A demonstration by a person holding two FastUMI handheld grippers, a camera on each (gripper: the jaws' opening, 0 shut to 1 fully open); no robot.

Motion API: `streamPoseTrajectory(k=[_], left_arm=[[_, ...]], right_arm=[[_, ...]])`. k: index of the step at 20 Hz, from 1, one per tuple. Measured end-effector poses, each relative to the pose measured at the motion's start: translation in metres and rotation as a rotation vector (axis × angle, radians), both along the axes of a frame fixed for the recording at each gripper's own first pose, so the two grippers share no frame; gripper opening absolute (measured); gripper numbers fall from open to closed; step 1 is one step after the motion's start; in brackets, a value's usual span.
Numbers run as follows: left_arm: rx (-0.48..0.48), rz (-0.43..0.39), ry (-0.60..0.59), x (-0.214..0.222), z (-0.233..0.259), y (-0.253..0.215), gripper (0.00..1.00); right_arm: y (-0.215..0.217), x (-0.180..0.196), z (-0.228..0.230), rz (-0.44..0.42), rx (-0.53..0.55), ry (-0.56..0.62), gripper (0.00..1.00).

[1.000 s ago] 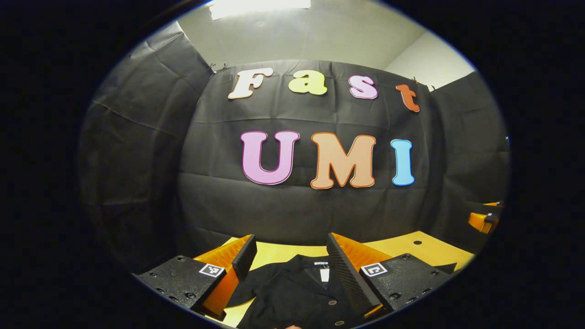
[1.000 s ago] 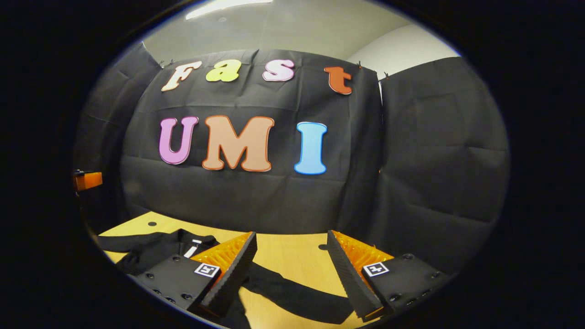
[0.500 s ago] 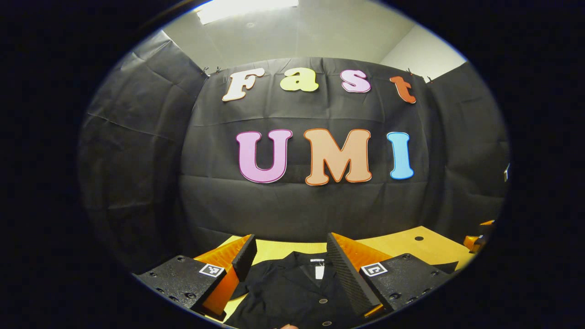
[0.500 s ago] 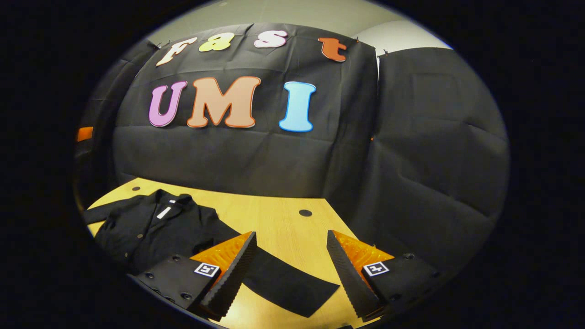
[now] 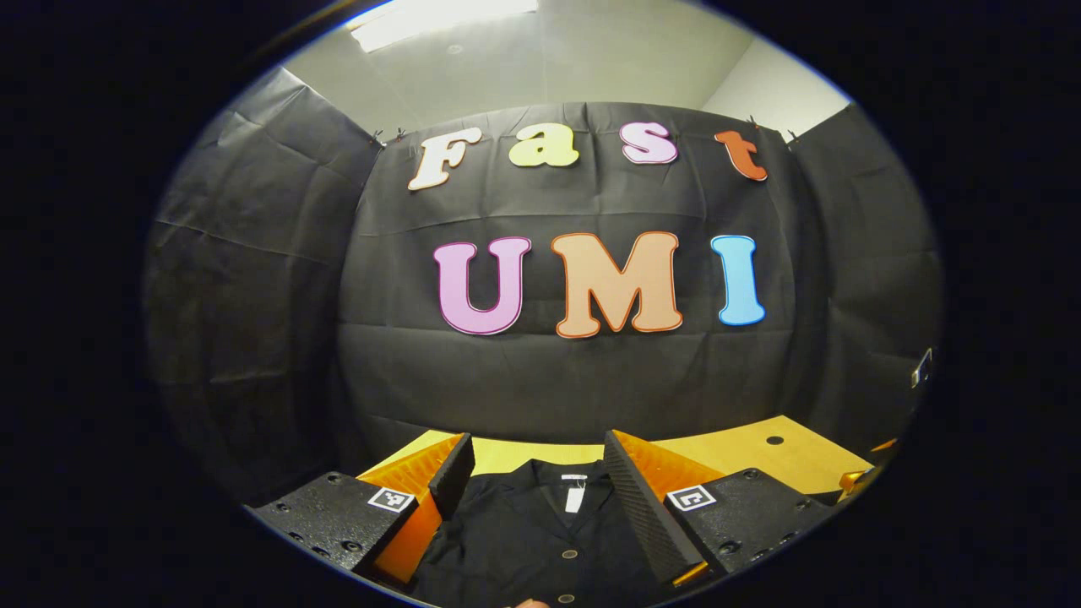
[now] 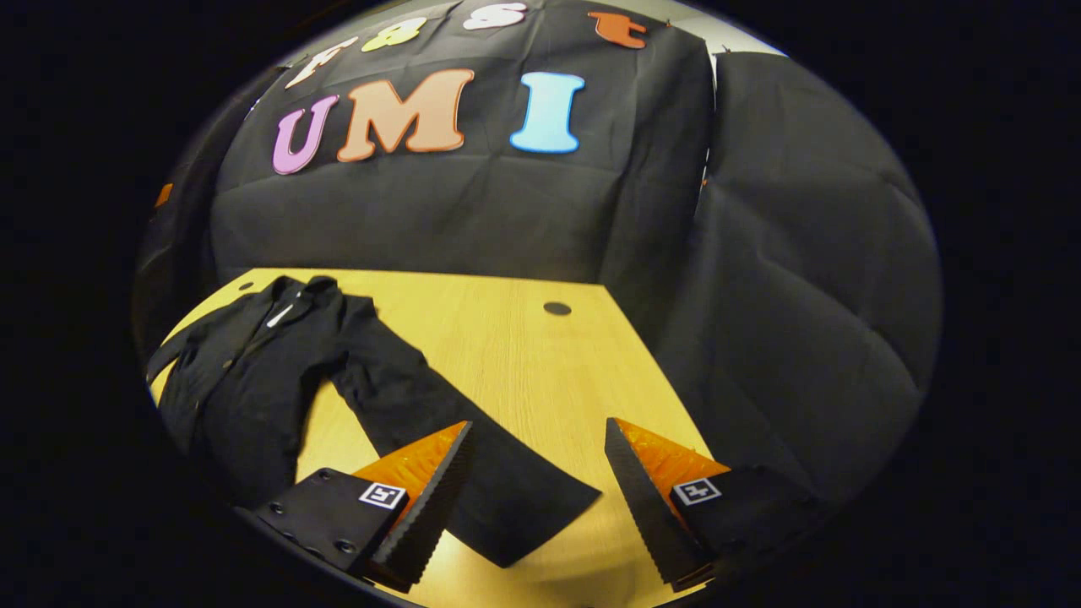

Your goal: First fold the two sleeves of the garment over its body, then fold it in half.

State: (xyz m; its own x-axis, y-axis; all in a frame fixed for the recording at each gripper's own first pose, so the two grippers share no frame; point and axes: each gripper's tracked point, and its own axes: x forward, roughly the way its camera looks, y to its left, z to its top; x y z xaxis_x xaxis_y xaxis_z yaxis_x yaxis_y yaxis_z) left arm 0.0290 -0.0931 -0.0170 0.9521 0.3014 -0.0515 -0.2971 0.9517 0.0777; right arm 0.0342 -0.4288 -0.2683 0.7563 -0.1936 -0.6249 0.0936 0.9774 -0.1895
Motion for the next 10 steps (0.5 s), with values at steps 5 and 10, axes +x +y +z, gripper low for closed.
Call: streamPoseTrajectory(k=[5,10], left_arm=[[0.004,0.019,0.024,-0.001,-0.008,-0.023,0.93],[0.042,0.015,0.036,-0.001,-0.004,-0.037,0.93]], right_arm=[[-0.015,0.001,-0.039,0.002,0.042,0.100,0.99],[-0.024,-0.003,-0.069,-0.021,0.093,0.165,0.99]])
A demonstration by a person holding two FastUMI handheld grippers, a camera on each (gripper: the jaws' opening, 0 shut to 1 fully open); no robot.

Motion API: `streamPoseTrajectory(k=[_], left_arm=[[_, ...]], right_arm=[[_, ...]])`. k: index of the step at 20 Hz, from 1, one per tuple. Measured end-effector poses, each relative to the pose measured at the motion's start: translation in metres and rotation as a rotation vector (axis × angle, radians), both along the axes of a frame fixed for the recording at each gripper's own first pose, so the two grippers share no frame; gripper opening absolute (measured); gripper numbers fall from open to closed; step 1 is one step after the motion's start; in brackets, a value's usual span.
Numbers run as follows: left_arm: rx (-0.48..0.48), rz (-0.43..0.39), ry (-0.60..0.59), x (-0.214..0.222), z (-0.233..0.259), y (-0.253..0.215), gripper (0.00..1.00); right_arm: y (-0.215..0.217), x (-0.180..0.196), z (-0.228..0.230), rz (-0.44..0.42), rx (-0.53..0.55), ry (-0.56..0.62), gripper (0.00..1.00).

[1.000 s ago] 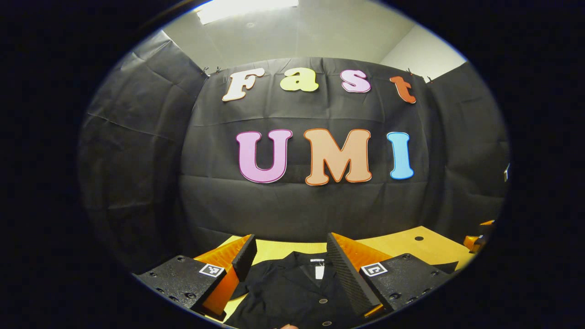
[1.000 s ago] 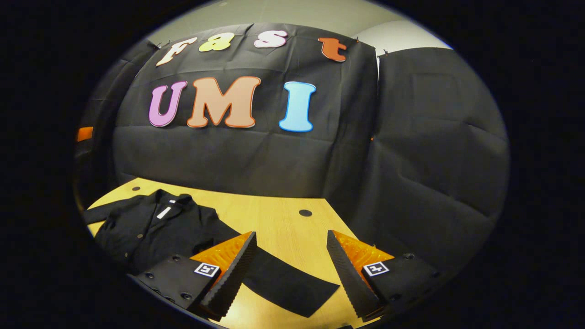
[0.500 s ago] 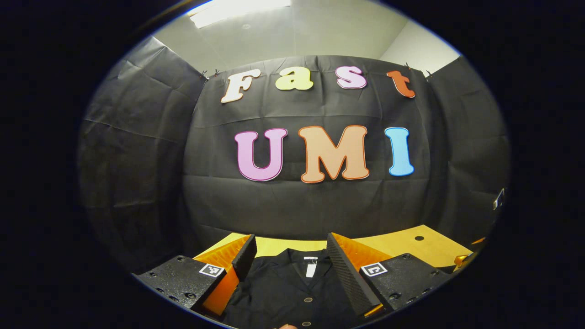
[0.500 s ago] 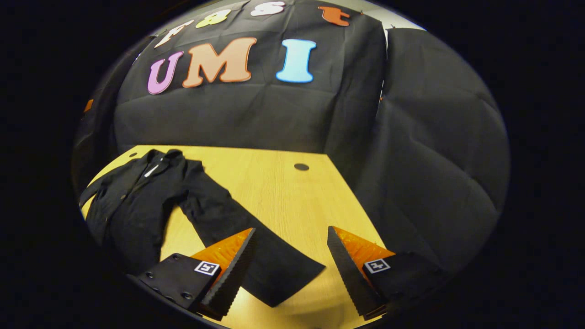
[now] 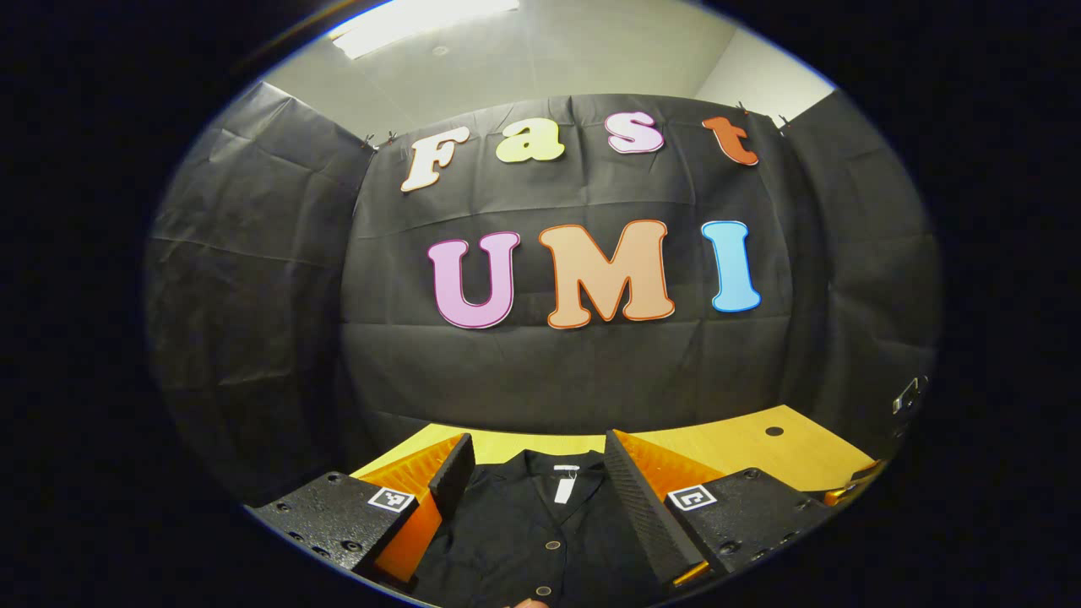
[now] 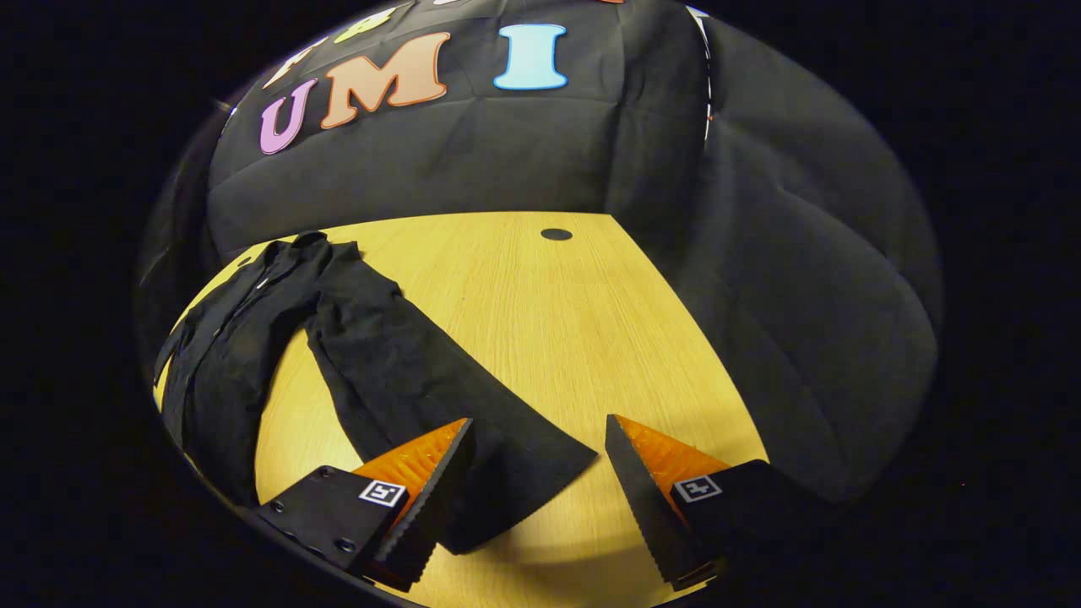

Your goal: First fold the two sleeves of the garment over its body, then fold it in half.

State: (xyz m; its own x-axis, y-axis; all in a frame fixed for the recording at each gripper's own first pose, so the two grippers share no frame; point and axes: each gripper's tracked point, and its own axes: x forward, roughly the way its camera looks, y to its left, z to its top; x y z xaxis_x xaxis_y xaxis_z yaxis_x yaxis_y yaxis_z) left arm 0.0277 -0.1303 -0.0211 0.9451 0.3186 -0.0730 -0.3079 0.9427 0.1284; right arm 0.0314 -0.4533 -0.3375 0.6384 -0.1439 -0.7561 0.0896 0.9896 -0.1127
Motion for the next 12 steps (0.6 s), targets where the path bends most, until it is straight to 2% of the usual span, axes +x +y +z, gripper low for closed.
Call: streamPoseTrajectory(k=[3,6,9,12], left_arm=[[0.027,-0.016,0.000,0.003,0.005,-0.009,0.94],[0.046,-0.041,-0.009,0.011,0.011,-0.017,0.94],[0.031,-0.057,-0.015,0.017,0.012,-0.023,0.93],[0.024,-0.074,-0.015,0.021,0.012,-0.027,0.94]], right_arm=[[-0.003,0.001,-0.014,-0.011,0.002,0.025,0.99],[0.000,-0.001,-0.019,-0.021,0.048,0.033,1.00],[0.004,0.001,-0.020,-0.020,0.078,0.042,0.94],[0.017,0.003,-0.023,0.034,0.095,0.045,0.61]])
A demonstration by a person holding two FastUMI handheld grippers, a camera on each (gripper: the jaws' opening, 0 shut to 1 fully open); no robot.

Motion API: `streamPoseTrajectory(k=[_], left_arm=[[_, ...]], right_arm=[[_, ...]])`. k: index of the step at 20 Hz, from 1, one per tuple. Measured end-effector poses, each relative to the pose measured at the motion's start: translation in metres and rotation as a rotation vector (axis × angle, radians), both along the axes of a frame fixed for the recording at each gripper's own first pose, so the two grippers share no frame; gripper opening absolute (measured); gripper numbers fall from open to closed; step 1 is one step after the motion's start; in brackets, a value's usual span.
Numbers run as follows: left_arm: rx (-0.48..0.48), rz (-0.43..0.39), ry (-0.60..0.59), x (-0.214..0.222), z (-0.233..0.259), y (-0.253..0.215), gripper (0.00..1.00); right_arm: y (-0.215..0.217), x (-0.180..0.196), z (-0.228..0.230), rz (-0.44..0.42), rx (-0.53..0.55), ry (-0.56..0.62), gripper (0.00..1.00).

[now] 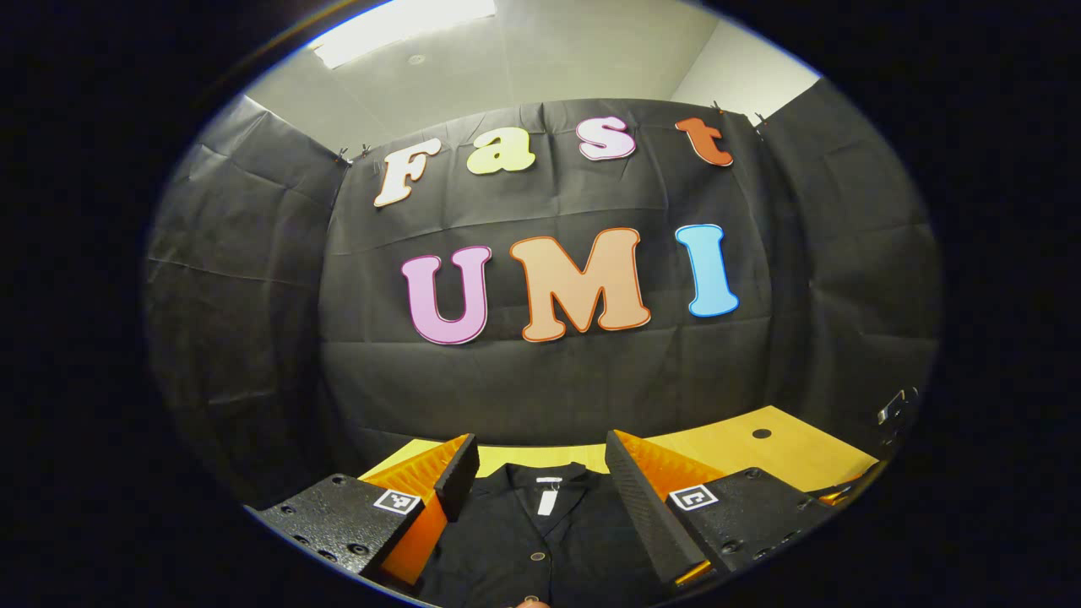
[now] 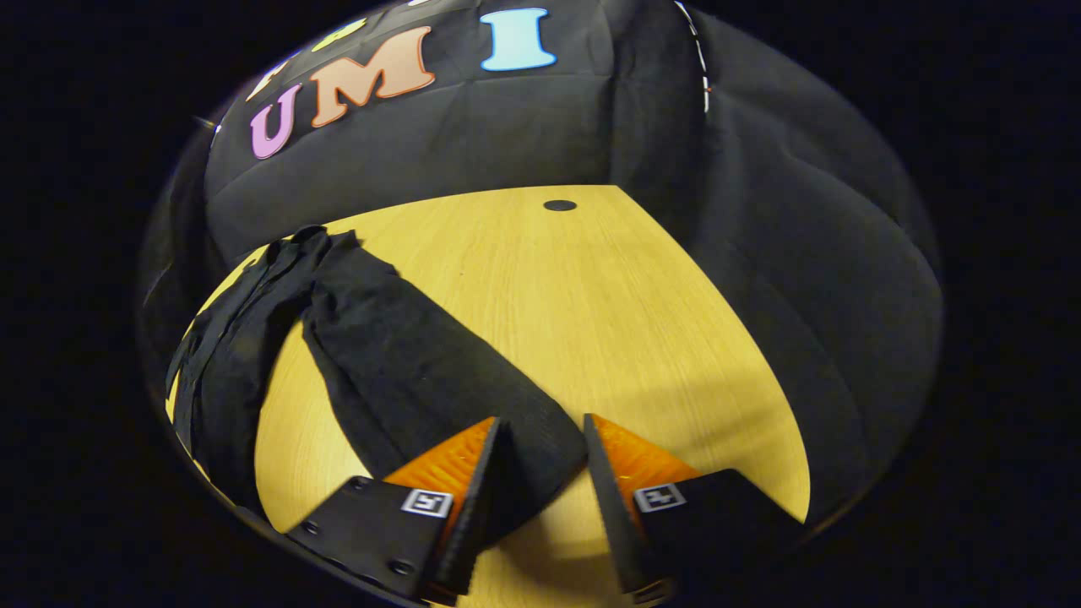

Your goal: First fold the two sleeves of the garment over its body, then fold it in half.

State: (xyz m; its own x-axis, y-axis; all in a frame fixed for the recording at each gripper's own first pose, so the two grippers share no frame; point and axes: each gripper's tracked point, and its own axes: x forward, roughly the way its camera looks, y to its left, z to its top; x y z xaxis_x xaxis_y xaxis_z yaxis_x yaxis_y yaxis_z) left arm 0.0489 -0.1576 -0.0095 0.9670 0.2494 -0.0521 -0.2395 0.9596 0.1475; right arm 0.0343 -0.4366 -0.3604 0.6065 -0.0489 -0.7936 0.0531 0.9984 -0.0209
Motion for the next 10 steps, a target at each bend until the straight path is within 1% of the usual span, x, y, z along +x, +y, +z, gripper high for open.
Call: streamPoseTrajectory(k=[1,2,3,4,7,9,10], left_arm=[[-0.001,0.000,0.002,0.001,0.000,0.002,0.94],[-0.002,0.000,0.003,0.002,-0.001,0.003,0.91],[-0.002,0.003,0.005,0.002,-0.002,0.006,0.94],[-0.003,0.006,0.002,0.001,0.000,0.008,0.94],[0.000,0.022,-0.004,-0.001,0.002,0.019,0.94],[0.003,0.035,-0.017,-0.004,0.006,0.030,0.94],[0.003,0.040,-0.023,-0.005,0.009,0.035,0.91]], right_arm=[[0.006,0.002,0.000,0.012,0.008,-0.003,0.46],[0.010,0.000,-0.001,0.014,0.013,0.002,0.31],[0.010,0.000,0.002,0.011,-0.001,-0.003,0.16],[0.008,0.000,-0.001,0.006,-0.005,0.010,0.05],[0.012,0.004,0.013,-0.041,0.021,-0.013,0.04],[0.026,0.013,0.036,-0.065,0.080,-0.074,0.04],[0.037,0.017,0.051,-0.069,0.120,-0.106,0.04]])
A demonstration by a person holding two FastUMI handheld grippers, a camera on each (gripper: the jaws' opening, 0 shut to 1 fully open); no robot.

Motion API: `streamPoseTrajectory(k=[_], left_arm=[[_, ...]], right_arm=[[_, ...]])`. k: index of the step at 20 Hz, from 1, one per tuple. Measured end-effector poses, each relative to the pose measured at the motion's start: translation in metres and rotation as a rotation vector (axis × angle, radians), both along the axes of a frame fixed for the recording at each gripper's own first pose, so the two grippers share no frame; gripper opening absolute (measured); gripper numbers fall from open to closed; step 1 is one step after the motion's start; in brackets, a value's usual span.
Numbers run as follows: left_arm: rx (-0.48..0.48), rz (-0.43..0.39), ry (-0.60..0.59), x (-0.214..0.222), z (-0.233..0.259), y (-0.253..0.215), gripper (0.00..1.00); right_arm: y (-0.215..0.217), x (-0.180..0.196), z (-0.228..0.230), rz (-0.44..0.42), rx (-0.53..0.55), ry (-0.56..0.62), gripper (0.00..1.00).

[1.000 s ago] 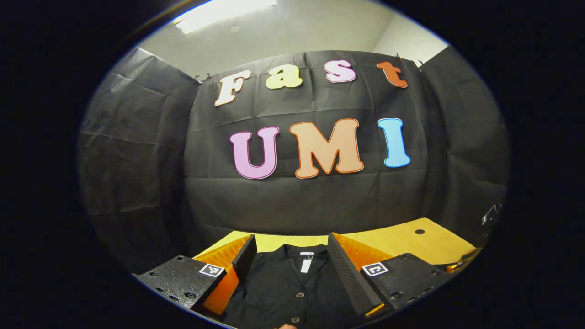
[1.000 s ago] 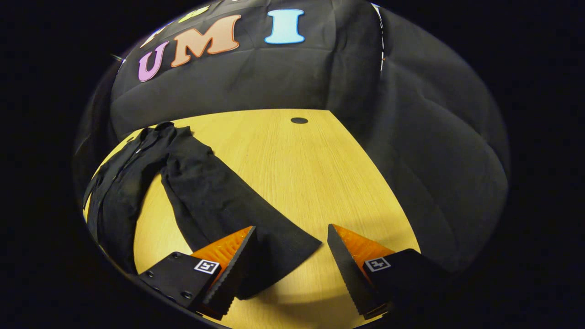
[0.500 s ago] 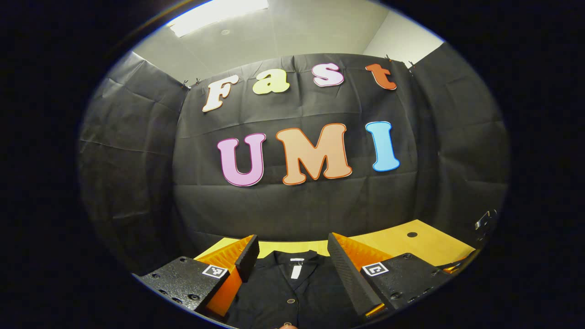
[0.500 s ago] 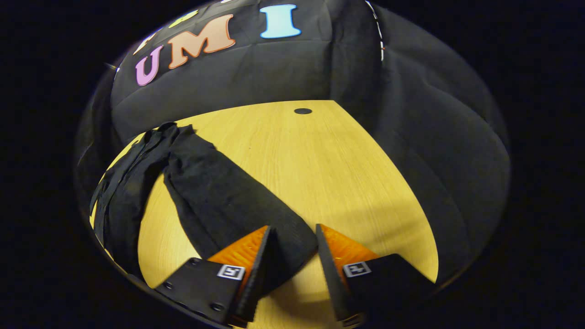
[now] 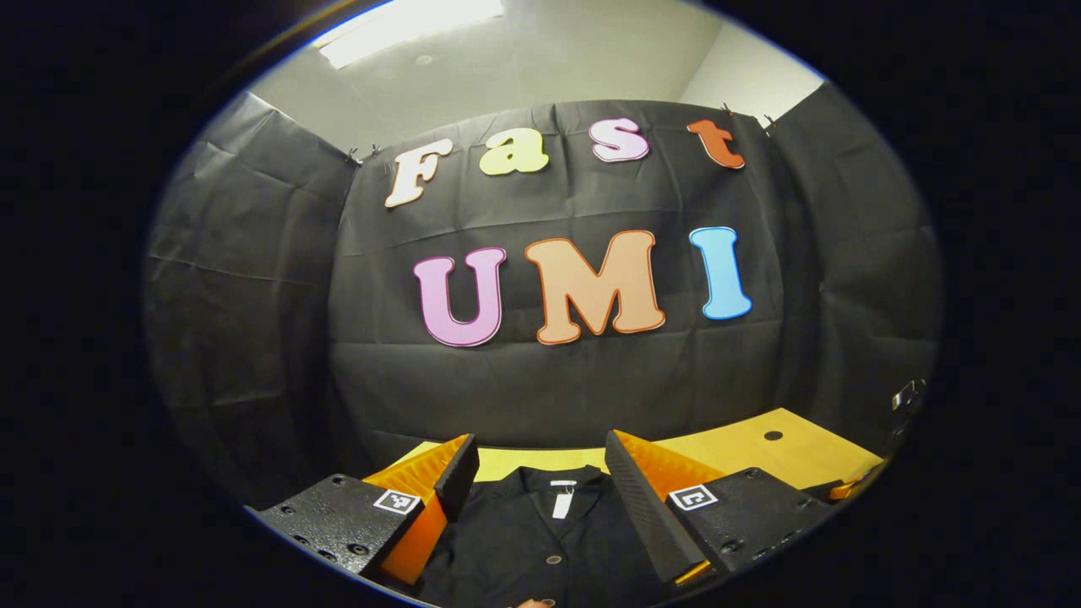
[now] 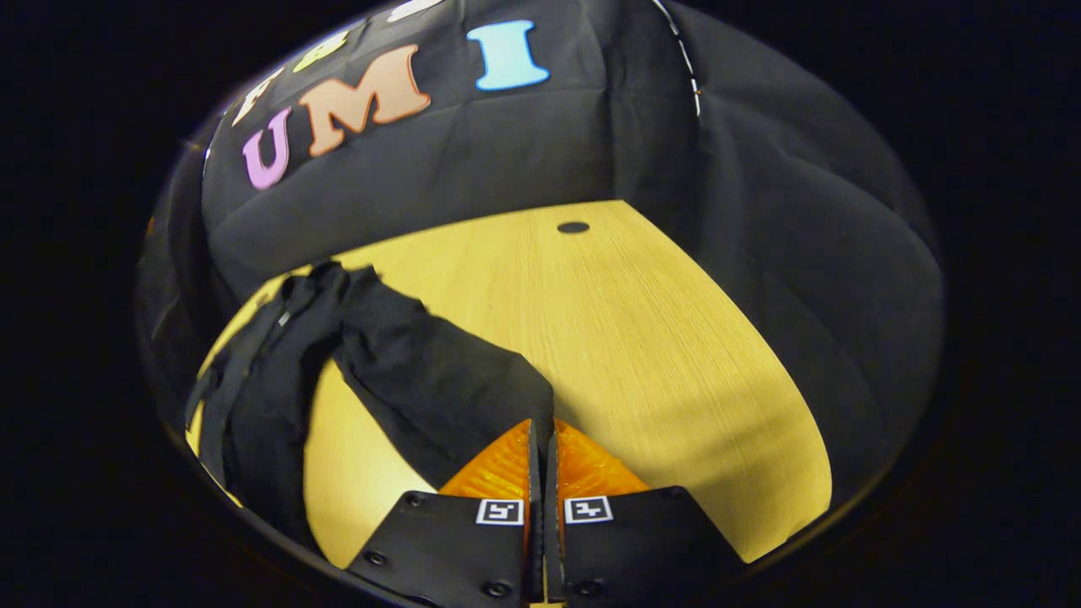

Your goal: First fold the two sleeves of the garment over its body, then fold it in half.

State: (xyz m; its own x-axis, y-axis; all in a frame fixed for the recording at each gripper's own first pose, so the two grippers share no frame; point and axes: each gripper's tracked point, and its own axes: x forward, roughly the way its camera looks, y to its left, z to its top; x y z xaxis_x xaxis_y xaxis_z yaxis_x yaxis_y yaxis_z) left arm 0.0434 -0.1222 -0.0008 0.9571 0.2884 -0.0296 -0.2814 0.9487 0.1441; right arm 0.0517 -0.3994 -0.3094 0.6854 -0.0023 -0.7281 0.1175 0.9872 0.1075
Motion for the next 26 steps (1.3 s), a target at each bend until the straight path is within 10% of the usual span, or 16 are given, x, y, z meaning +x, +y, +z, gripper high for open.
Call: streamPoseTrajectory(k=[8,26], left_arm=[[-0.056,0.014,-0.009,-0.014,-0.006,0.074,0.94],[-0.105,0.092,0.017,-0.063,-0.033,0.279,0.91]], right_arm=[[0.111,0.049,0.120,0.089,0.007,-0.251,0.03],[0.418,0.112,0.144,0.362,-0.018,-0.319,0.07]])
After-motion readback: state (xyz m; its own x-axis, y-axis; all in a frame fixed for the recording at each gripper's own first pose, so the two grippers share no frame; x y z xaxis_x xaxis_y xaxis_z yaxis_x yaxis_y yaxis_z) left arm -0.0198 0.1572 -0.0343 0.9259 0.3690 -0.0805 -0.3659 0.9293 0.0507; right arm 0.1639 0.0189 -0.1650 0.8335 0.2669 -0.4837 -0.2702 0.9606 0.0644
